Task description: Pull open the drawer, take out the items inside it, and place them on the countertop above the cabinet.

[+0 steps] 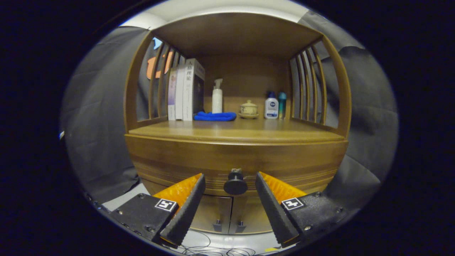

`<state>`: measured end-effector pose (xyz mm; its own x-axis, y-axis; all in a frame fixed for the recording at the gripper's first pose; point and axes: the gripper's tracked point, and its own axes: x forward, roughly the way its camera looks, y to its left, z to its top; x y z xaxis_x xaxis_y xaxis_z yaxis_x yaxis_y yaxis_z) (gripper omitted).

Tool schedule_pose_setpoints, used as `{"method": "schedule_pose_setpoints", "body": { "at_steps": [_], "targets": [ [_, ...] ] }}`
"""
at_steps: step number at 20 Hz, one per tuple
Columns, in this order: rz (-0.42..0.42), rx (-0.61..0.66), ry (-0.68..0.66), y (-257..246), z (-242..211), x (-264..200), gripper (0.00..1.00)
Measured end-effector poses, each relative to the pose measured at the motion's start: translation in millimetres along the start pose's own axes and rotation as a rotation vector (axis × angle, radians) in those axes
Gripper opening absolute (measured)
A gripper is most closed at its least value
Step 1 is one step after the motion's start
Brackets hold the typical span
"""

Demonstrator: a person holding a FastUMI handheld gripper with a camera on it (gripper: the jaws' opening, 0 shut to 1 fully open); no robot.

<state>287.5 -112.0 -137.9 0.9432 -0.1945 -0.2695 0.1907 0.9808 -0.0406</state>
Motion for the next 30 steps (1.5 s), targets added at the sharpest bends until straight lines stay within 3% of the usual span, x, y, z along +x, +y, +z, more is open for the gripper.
{"method": "schedule_pose_setpoints", "body": {
  "at_steps": [2,5,8,10,13,19,30],
  "targets": [
    [-0.009,0.016,0.013,-5,-3,15,0.9],
    [-0.059,0.002,0.042,-17,-15,29,0.76],
    [-0.041,0.014,0.032,-9,-15,34,0.67],
    [-0.067,0.0,0.02,-14,-16,35,0.52],
    [-0.044,0.081,0.039,-12,-17,34,0.45],
    [-0.057,0.09,0.064,-13,-24,17,0.39],
    [-0.039,0.076,0.088,-13,-25,12,0.37]
  ]
}}
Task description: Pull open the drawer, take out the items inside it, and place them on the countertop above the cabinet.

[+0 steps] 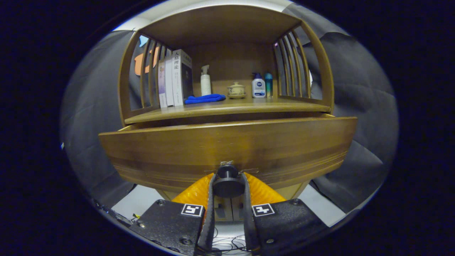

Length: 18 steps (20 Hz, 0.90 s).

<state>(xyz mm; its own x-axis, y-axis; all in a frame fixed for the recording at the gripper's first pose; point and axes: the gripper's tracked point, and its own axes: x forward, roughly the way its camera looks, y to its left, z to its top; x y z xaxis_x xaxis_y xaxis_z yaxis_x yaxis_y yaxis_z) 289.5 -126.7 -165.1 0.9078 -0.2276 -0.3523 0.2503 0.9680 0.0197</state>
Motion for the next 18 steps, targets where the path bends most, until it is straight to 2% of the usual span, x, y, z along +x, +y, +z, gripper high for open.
{"method": "schedule_pose_setpoints", "body": {
  "at_steps": [18],
  "targets": [
    [0.011,0.008,0.028,-2.2,2.2,4.2,0.37]
  ]
}}
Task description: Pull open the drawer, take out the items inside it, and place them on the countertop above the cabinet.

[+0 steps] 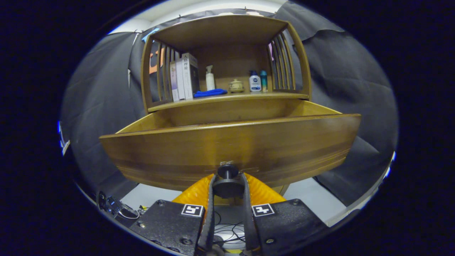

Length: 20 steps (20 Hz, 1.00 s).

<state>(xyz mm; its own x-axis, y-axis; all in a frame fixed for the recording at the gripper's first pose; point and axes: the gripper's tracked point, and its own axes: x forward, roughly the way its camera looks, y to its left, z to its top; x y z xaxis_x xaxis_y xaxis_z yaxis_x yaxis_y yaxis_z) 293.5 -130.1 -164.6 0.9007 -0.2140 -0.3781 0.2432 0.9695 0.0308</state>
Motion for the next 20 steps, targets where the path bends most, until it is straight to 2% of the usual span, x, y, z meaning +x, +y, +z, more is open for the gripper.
{"method": "schedule_pose_setpoints", "body": {
  "at_steps": [4,5,6,7,9,11,16,20],
  "targets": [
    [-0.001,-0.006,0.046,-4,-4,-1,0.39],
    [0.009,0.001,0.045,-6,-3,-2,0.46],
    [0.012,0.001,0.039,-6,1,-3,0.49],
    [0.021,-0.006,0.038,-7,6,-7,0.55],
    [0.041,-0.025,0.032,0,19,-22,0.85],
    [0.06,-0.039,0.029,7,36,-35,0.97],
    [0.148,-0.041,0.033,31,75,-50,0.97],
    [0.187,-0.033,0.091,39,104,-37,0.97]
  ]
}}
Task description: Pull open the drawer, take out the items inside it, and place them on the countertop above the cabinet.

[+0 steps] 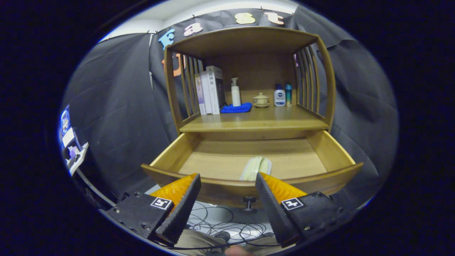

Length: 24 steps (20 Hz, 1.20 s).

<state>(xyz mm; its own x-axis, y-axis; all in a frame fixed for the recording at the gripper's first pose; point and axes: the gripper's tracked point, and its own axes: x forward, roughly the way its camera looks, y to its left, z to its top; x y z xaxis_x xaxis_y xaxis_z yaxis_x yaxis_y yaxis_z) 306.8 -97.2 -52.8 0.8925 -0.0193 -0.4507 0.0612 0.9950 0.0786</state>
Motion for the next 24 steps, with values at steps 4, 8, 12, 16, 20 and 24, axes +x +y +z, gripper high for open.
{"method": "schedule_pose_setpoints", "body": {
  "at_steps": [4,8,12,16,20,24],
  "targets": [
    [-0.033,0.036,0.103,-17,20,29,0.97],
    [-0.115,0.087,0.259,-38,13,61,0.96],
    [-0.138,0.124,0.36,-46,7,89,0.95],
    [-0.161,0.099,0.436,-52,1,110,0.92],
    [-0.217,0.082,0.517,-58,-14,126,0.81],
    [-0.264,0.071,0.575,-64,-26,135,0.68]
  ]
}}
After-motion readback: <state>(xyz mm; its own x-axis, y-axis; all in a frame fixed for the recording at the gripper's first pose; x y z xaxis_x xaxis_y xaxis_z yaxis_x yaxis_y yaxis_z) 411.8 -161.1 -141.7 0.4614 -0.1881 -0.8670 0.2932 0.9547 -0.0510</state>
